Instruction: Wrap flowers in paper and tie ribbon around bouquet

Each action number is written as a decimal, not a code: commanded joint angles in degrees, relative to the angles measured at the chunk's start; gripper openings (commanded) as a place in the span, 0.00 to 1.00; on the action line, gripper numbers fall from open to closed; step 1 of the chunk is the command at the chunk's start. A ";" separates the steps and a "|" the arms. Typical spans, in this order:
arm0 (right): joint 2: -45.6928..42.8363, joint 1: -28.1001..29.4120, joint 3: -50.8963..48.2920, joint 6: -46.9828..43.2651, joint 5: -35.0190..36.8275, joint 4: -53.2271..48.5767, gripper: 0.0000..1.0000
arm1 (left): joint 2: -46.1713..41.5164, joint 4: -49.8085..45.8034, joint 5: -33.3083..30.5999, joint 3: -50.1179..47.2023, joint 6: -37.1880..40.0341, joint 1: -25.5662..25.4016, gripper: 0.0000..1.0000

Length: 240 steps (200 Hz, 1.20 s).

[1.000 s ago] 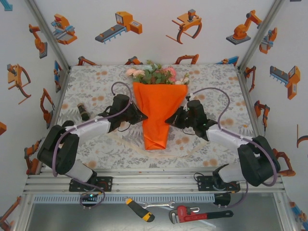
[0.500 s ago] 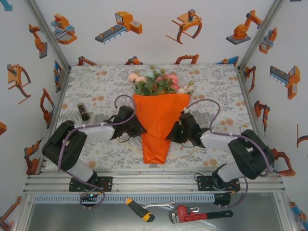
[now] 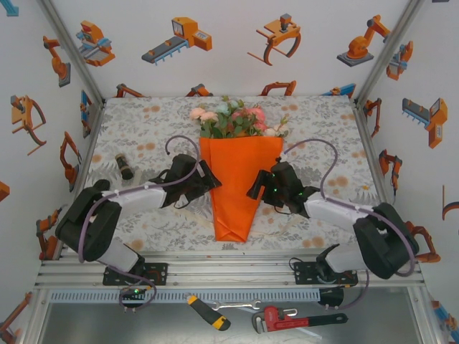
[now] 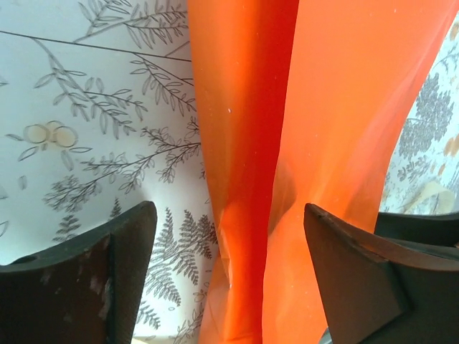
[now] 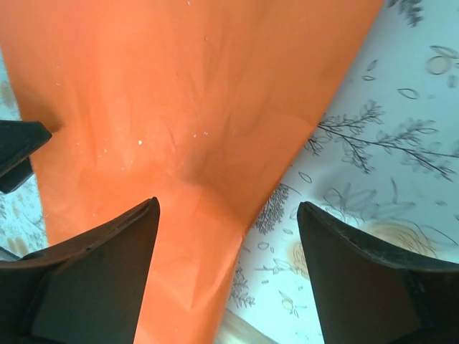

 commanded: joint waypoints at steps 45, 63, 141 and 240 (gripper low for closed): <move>-23.36 -14.13 0.29 -2.35 9.12 -21.73 0.71 | -23.56 -20.02 -17.82 -1.14 4.90 2.89 0.85; -24.61 -23.09 0.15 -2.26 9.58 -29.15 0.70 | -29.17 -27.46 -21.45 -1.50 2.38 7.86 0.87; -7.01 -38.26 0.65 -5.43 2.16 -22.74 0.69 | -32.77 -30.39 -20.79 -7.89 3.85 19.83 0.94; 0.82 -38.17 3.47 -7.56 -0.14 -14.53 0.00 | -24.17 -33.72 -22.90 -6.13 1.66 20.18 0.95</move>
